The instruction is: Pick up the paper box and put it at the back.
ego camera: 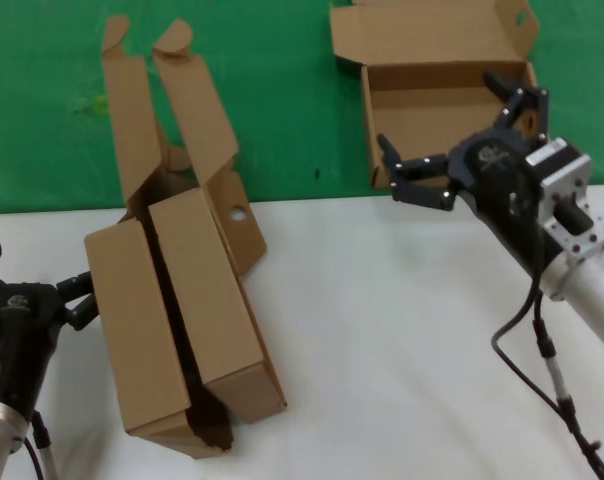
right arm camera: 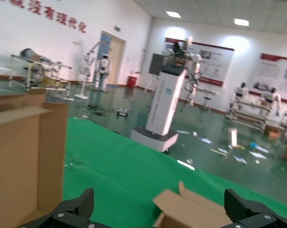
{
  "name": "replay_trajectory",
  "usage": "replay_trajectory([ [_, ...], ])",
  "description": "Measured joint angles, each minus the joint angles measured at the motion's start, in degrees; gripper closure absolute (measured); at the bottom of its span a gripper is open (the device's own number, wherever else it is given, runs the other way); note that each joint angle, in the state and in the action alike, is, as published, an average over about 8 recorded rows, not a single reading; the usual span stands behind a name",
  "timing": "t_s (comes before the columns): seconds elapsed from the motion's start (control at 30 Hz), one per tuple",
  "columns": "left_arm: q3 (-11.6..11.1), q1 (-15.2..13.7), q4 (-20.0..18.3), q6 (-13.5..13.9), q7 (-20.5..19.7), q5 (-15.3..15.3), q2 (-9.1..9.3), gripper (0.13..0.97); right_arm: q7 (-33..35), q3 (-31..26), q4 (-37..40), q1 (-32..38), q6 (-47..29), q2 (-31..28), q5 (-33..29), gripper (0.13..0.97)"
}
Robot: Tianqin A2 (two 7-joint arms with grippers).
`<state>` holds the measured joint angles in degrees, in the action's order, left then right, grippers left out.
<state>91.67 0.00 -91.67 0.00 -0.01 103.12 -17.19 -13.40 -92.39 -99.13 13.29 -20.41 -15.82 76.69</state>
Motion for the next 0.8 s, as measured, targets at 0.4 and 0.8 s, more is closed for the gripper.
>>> replay_trajectory([
  [0.4, 0.0, 0.0, 0.0, 0.0, 0.0, 0.0, 0.00, 0.187, 5.9, 0.3, 3.3, -5.9, 9.0, -0.6, 11.7, 0.129],
  [0.8, 0.0, 0.0, 0.0, 0.0, 0.0, 0.0, 0.00, 0.139, 11.5, 0.6, 6.4, -11.4, 17.5, -1.2, 22.7, 0.129],
])
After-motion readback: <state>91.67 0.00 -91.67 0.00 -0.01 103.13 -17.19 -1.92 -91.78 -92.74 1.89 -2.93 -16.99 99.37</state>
